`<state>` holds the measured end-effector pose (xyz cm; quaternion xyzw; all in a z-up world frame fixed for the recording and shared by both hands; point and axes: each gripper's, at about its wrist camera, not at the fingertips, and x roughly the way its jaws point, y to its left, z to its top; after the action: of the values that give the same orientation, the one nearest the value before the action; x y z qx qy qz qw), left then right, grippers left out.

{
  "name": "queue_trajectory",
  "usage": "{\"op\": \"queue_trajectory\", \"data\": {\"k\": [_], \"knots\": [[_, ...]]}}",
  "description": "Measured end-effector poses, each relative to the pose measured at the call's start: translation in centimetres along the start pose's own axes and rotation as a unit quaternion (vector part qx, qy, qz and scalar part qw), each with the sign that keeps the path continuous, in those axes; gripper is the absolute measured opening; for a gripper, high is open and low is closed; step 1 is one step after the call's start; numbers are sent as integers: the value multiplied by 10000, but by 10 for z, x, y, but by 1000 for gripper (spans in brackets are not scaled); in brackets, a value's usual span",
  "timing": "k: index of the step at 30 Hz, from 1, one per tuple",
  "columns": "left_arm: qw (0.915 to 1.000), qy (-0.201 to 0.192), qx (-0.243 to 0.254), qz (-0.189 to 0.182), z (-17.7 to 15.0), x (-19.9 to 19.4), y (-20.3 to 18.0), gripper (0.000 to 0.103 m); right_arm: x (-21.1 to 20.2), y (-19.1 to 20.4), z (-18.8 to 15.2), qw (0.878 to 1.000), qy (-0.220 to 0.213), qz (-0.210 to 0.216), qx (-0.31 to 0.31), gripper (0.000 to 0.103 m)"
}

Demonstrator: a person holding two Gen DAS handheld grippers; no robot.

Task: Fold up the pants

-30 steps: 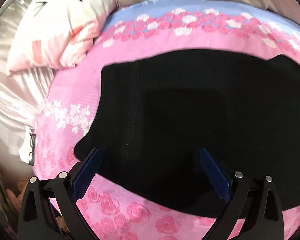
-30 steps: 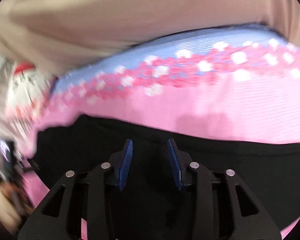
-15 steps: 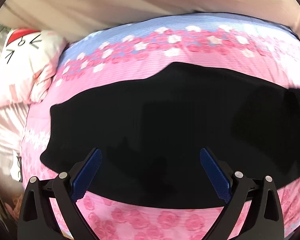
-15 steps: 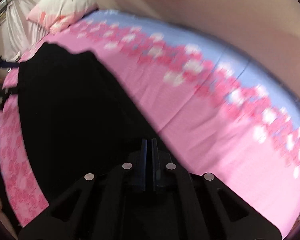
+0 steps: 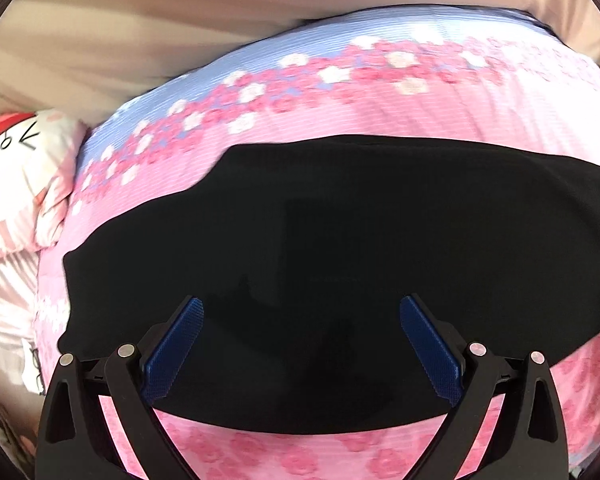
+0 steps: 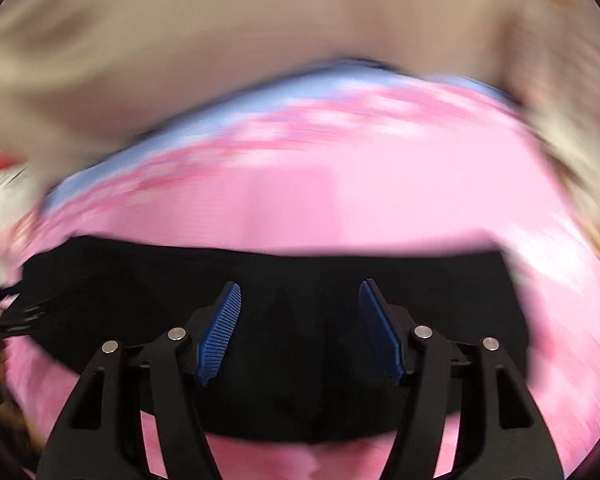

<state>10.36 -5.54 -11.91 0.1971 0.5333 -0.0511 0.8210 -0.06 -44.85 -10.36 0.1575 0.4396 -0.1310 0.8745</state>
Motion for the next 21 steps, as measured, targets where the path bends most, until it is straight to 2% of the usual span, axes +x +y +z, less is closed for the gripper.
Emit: {"op": "queue_trajectory", "data": {"k": [2, 3, 7, 9, 10, 12, 15, 16, 17, 18, 19, 20, 21], "knots": [[9999, -9, 145, -19, 2, -2, -16, 98, -3, -40, 3, 9993, 5, -314, 216, 62], [9997, -11, 241, -56, 4, -3, -27, 98, -4, -58, 8, 9991, -38, -339, 250, 62], [9988, -55, 472, -89, 9, -11, -65, 98, 17, -66, 25, 9998, -17, 76, -196, 59], [9984, -52, 539, -147, 11, -15, -83, 98, 32, -65, 24, 9986, 177, 240, -446, 38], [9983, -48, 556, -157, 12, -17, -89, 98, 45, -61, 24, 9970, 389, 269, -616, 14], [9981, -46, 595, -151, 13, -20, -99, 98, 41, -58, 24, 9958, 300, 334, -803, 8], [9981, -90, 610, -64, 14, -26, -104, 98, 13, -59, 42, 9952, -287, 481, -805, 8], [9981, -103, 602, -53, 15, -27, -105, 98, 17, -62, 47, 9951, -301, 523, -788, 9], [9982, -101, 593, -33, 15, -27, -106, 98, 28, -65, 48, 9954, -133, 440, -843, 13], [9982, -88, 591, -25, 15, -25, -107, 98, 51, -67, 45, 9947, 278, 256, -956, 17], [9982, -49, 600, 5, 15, -22, -110, 98, 56, -73, 40, 9949, 301, 350, -895, 20], [9981, -33, 610, 28, 15, -20, -113, 98, 47, -78, 42, 9966, 180, 387, -710, 35], [9980, -47, 630, 52, 15, -18, -116, 98, 38, -82, 44, 9979, 116, 349, -531, 41]]}}
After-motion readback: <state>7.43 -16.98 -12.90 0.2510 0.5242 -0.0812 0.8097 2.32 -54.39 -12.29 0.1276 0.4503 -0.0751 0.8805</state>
